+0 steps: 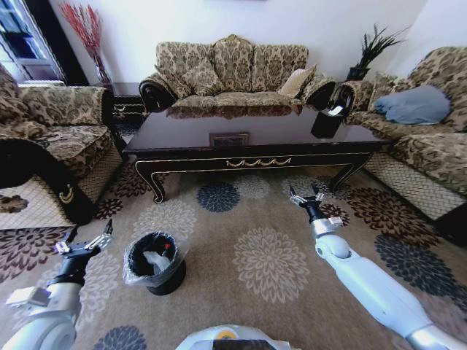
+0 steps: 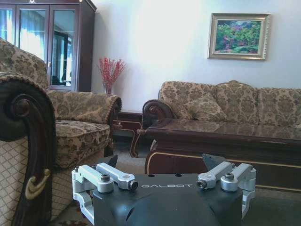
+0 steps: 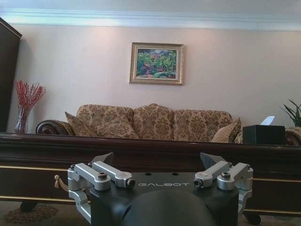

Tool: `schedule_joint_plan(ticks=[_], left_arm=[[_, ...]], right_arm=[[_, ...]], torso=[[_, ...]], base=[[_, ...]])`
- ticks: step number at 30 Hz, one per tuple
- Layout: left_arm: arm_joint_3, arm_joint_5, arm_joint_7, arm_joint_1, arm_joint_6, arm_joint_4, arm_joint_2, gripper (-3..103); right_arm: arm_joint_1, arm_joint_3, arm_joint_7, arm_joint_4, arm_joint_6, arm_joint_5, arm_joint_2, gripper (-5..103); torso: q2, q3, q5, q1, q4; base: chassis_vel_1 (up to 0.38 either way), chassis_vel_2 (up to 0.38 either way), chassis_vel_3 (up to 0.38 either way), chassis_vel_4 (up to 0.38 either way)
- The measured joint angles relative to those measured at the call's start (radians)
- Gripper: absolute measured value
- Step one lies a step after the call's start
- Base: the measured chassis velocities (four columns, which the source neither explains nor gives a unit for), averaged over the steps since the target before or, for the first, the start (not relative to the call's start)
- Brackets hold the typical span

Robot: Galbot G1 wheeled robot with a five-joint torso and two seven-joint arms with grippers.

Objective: Move to the front of the table and pick up the trash from the floor, then place it into the trash bin.

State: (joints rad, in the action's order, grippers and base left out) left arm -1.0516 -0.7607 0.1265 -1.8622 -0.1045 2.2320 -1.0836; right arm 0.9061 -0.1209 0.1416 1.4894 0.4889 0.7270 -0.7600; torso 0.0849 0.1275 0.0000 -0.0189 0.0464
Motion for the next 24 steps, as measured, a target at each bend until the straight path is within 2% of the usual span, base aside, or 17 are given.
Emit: schedule_joint_plan(ticks=[5,9,14,18,24], left_arm=[[-0.012,-0.037,0.038,0.074,0.037,-0.045,0.056,100],[-0.001,-0.042,0.042,0.099,0.043,-0.059,0.074,100],[0.028,-0.029,0.035,0.111,0.043,-0.063,0.087,100],[0.048,-0.027,0.034,0.114,0.044,-0.061,0.107,100],[0.079,-0.024,0.038,0.109,0.050,-0.054,0.126,100]], right_arm=[[0.016,-0.012,-0.012,0.011,0.002,0.000,0.010,100],[0.048,-0.027,-0.025,0.037,0.005,0.000,0.022,100],[0.119,-0.070,-0.025,0.100,-0.011,-0.002,0.067,100],[0.220,-0.144,-0.023,0.174,-0.037,-0.003,0.120,100],[0.338,-0.228,-0.009,0.247,-0.057,0.001,0.127,100]], torso=[[0.000,0.000,-0.0001,0.000,0.0003],[0.000,0.000,0.0001,0.000,0.0001],[0.000,0.000,0.0000,0.000,0.0000],[0.000,0.000,0.0000,0.000,0.0002],[0.000,0.000,0.0001,0.000,0.0002]], base=[[0.000,0.000,0.000,0.000],[0.000,0.000,0.000,0.000],[0.000,0.000,0.000,0.000],[0.000,0.000,0.000,0.000],[0.042,-0.051,-0.046,0.047]])
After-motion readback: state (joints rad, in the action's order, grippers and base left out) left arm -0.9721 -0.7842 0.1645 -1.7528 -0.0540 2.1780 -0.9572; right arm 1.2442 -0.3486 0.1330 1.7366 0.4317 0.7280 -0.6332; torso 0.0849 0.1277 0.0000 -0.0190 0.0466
